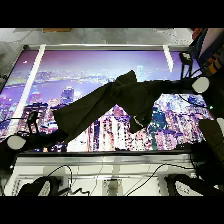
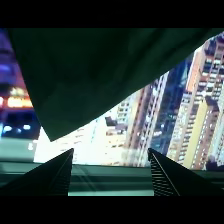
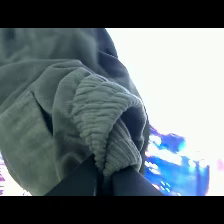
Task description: Fold the clothes and pants, and hang the long-sleeved shirts on hangers.
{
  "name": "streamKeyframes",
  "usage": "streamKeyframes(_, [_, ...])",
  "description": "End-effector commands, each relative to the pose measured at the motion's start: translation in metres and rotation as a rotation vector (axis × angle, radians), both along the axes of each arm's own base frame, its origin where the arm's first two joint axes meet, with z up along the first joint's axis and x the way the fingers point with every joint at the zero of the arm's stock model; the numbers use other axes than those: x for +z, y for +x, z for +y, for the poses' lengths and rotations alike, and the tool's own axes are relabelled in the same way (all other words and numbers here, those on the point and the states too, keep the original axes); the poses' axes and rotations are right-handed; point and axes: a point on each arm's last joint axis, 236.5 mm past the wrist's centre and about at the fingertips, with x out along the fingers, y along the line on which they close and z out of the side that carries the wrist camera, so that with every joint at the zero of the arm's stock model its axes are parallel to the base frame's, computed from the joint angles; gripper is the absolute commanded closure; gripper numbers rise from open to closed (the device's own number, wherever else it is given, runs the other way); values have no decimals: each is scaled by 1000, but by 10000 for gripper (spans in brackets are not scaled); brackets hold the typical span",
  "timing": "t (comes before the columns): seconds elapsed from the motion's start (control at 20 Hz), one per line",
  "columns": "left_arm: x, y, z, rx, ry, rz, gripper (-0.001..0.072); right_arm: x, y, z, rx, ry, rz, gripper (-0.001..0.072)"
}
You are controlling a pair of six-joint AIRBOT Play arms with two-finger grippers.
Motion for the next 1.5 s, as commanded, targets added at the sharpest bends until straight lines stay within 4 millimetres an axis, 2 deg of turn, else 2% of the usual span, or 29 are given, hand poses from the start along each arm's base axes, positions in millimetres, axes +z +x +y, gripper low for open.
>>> streamKeyframes(0.0, [-27, -7, -9, 6, -64, 131, 173, -1, -6, -19, -37, 5, 28, 679])
streamKeyframes(0.1, [-39, -9, -7, -29, -58, 164, 173, -1, -6, -18, -26, -1, 24, 679])
streamKeyframes(0.2, [-47, -12, 3, -9, -80, 217, 173, 1, -2, -20, -31, -4, 7, 679])
streamKeyframes(0.45, [-51, -10, 32, 93, -189, 241, 173, 8, 7, -21, -41, -3, -38, 678])
streamKeyframes(0.55, [-53, -8, 28, 64, -212, 231, 173, 8, 7, -21, -42, -3, -41, 679])
streamKeyframes(0.65, [-57, -4, 16, 38, -262, 230, 173, 8, 7, -21, -42, -4, -41, 678])
streamKeyframes(0.75, [-60, 9, 4, 36, -316, 200, 179, 8, 7, -21, -42, -3, -40, 679])
streamKeyframes(0.85, [-67, 15, -5, 52, -355, 214, 248, 8, 7, -21, -42, -3, -40, 679])
streamKeyframes(0.95, [-79, 16, -9, 59, -346, 236, 251, 8, 7, -21, -42, -3, -40, 678])
streamKeyframes(1.0, [-83, 21, -9, 78, -345, 231, 366, 8, 7, -21, -42, -3, -41, 678])
streamKeyframes(1.05, [-82, 30, -8, 115, -356, 213, 533, 8, 7, -21, -43, -3, -41, 678])
streamKeyframes(1.1, [-79, 40, -7, 157, -373, 186, 632, 8, 7, -21, -43, -3, -41, 678])
streamKeyframes(1.15, [-74, 54, -3, 199, -385, 151, 697, 8, 7, -21, -43, -3, -42, 678])
streamKeyframes(1.3, [-48, 100, 12, 228, -377, 2, 697, 8, 7, -23, -44, -12, -44, 678])
streamKeyframes(1.4, [-17, 135, 25, 215, -355, -102, 698, 15, 14, -27, -53, -26, -82, 678])
streamKeyframes(1.45, [6, 156, 33, 202, -338, -171, 699, 26, 22, -30, -62, -33, -127, 679])
